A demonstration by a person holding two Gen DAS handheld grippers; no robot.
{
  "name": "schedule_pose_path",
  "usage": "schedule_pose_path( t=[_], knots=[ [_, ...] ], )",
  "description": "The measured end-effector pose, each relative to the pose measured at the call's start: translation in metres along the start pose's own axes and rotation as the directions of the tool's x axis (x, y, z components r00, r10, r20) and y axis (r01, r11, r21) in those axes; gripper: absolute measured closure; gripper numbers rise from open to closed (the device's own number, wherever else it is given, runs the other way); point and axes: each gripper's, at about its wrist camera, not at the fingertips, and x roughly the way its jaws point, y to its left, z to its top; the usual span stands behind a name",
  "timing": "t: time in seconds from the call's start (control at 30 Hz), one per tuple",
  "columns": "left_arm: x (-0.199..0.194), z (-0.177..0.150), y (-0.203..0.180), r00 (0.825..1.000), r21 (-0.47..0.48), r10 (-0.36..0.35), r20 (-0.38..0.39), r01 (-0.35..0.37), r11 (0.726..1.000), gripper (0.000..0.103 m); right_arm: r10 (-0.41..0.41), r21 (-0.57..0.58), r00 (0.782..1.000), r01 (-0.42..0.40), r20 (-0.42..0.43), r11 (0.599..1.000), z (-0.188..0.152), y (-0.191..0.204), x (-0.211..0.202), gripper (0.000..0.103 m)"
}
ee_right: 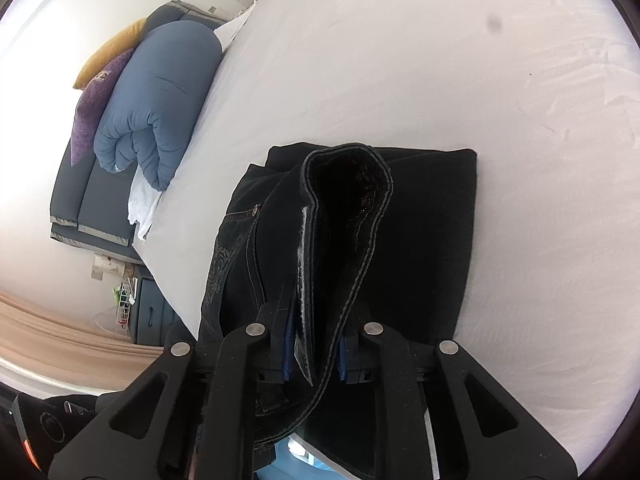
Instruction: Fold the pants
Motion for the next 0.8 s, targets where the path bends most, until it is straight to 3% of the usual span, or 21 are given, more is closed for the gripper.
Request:
schedule_pose_path(
  t=[0.1, 0.17, 0.2, 0.27, 0.37, 0.5, 0.57, 0.63, 0.7, 0.8],
  knots=[
    [0.017, 0.003, -0.006, 0.999, -0.012, -0.029, -0.037, 0.029, 1.0, 0.087, -0.014, 0.011, 1.0, 0.014, 0.001, 1.0, -0.002, -0.018, 0.001, 0.089],
    [0.023, -0.003, -0.004, 0.995, -0.043, -0.075, -0.059, 0.073, 0.996, 0.079, -0.012, 0.05, 1.0, 0.012, -0.004, 0.999, -0.008, -0.038, 0.005, 0.089],
    [0.022, -0.005, -0.002, 0.993, -0.063, -0.103, -0.062, 0.099, 0.993, 0.067, -0.002, 0.073, 1.0, 0.001, 0.002, 0.997, -0.011, -0.048, 0.008, 0.089],
    [0.01, -0.012, 0.005, 0.991, -0.104, -0.129, -0.043, 0.124, 0.987, 0.028, 0.051, 0.128, 0.998, -0.054, 0.033, 0.99, -0.018, -0.065, 0.01, 0.089],
    [-0.023, -0.019, 0.028, 0.992, -0.179, -0.123, 0.038, 0.127, 0.976, 0.01, 0.118, 0.194, 0.991, -0.127, 0.06, 0.973, -0.028, -0.082, 0.008, 0.083],
    [-0.037, -0.03, 0.082, 0.998, -0.285, -0.043, 0.052, 0.056, 0.957, 0.009, 0.066, 0.219, 0.992, -0.089, 0.107, 0.972, -0.036, -0.086, -0.013, 0.076],
    [-0.031, -0.037, 0.113, 1.0, -0.328, -0.006, 0.029, 0.015, 0.945, 0.01, -0.011, 0.269, 0.991, -0.026, 0.137, 0.963, -0.038, -0.091, -0.03, 0.068],
    [-0.028, -0.041, 0.131, 0.999, -0.349, 0.03, 0.01, -0.025, 0.937, 0.011, -0.075, 0.272, 0.983, 0.026, 0.17, 0.962, -0.039, -0.084, -0.048, 0.068],
    [-0.021, -0.04, 0.148, 0.998, -0.348, 0.055, -0.007, -0.054, 0.936, 0.013, 0.022, 0.233, 0.98, -0.069, 0.198, 0.97, -0.039, -0.066, -0.057, 0.068],
    [-0.004, -0.031, 0.157, 0.995, -0.317, 0.086, -0.057, -0.1, 0.943, 0.021, 0.147, 0.154, 0.974, -0.174, 0.173, 0.973, -0.039, -0.037, -0.053, 0.068]
  ],
)
